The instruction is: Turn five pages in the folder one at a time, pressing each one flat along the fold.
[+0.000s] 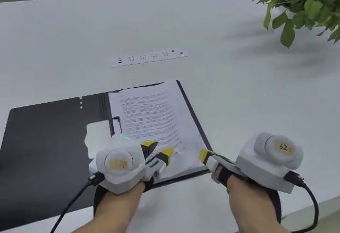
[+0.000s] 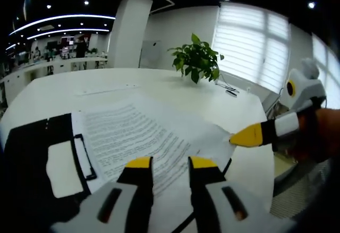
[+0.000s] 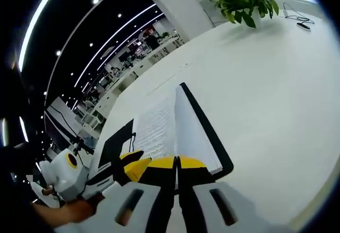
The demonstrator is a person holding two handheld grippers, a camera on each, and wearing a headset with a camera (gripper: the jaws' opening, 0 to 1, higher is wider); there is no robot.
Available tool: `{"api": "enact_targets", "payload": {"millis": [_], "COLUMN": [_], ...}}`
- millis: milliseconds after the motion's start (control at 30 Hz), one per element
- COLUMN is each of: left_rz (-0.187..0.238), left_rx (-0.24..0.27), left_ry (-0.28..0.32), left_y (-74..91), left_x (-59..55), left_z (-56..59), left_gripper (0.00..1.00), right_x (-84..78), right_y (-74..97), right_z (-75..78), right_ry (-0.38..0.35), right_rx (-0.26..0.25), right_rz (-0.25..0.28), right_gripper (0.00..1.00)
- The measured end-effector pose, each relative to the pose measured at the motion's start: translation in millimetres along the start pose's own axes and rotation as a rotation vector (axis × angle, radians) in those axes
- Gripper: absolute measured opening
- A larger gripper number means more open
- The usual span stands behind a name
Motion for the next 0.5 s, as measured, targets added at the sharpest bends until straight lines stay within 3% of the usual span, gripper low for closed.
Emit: {"api": "enact_targets", "payload": {"millis": [200, 500], "left_rz": [0.037, 0.047], "left_rx": [0.042, 0.138], "left_ry": [-0.025, -0.033], "left_y": [39.6, 94.5], "left_x": [13.4, 7.6], "left_z": [-24.9, -61.6], "left_gripper": [0.25, 0.26], "right_x": [5.3, -6.3], "right_y": [7.9, 4.4], "right_z": [-36.9, -91.1], "right_ry": [0.003, 0.059], "right_rx": [0.100, 0.204], "right_rz": [0.034, 0.024], "right_gripper": [0.00, 0.00]}}
Point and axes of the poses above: the centre of the closed fingertips' face, and the gripper's own axes: y roughly backward along the fingers, z roughly to its right, x roughly out of its top, the point moved 2 cm from there along y, roughly backward along the fingers, and after that the axes turned 5 degrees about -y, right-handed, at the moved point
